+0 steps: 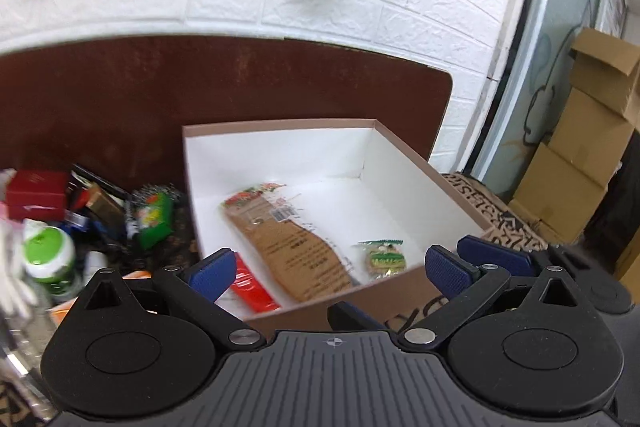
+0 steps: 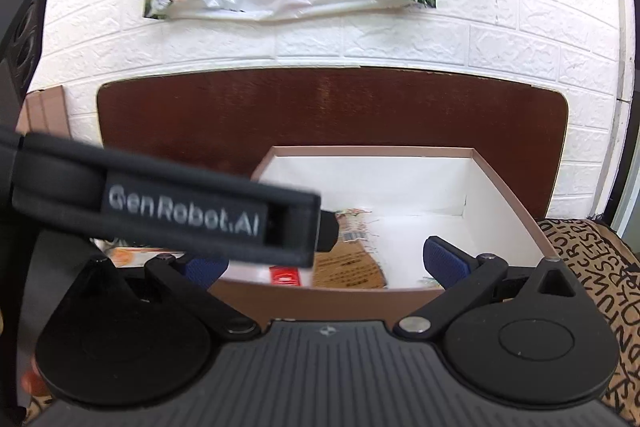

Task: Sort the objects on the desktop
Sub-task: 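Withdraw the left gripper from the box back toward the pile, then grasp the clear sleeve holding a black brush with the left gripper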

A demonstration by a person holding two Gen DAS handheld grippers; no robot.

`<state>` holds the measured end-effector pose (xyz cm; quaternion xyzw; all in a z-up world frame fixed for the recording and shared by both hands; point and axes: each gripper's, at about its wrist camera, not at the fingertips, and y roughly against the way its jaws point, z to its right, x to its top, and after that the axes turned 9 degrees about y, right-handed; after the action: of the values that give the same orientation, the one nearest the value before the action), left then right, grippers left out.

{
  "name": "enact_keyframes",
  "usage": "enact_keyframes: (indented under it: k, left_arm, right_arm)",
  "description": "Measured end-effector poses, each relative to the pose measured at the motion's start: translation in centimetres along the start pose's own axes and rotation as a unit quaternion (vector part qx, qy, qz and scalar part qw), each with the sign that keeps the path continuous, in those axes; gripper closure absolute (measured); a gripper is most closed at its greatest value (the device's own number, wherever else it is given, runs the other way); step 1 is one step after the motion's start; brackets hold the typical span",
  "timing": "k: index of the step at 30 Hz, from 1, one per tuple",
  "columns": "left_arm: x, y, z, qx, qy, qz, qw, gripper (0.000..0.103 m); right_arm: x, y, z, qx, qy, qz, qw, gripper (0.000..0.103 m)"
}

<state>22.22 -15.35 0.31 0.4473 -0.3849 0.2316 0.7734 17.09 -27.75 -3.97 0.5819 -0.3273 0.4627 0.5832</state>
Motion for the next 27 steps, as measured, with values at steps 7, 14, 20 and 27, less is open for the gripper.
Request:
enact_keyframes:
  k: [7,14,20,27]
  left_arm:
    - [-2.3,4.6,0.1,0.022,-0.029,0.027,0.9990,0.000]
    - [-5.9,8.3,-2.3,0.043,0.005,0.038,0.9983,0.000]
    - [-11.7,10.5,-6.2,0.091,0.026,0.047,0.9944,0.000]
    - [-14.9,11.4,-11.6,0.092,0.110,0.024,0.9893,0.000]
  right_arm:
    - [-0.3,3.1,-1.7,0.009,-0.009,0.006,1.000,0.000]
    - [-1.0,5.7,-5.1,0.026,0.005,-0.004,1.000,0.000]
    - [-4.3,6.0,-9.8,0.065,0.014,-0.040,0.997,0.000]
    - [-7.5,4.4,-14.2,0.121,0.019,-0.091,0.988,0.000]
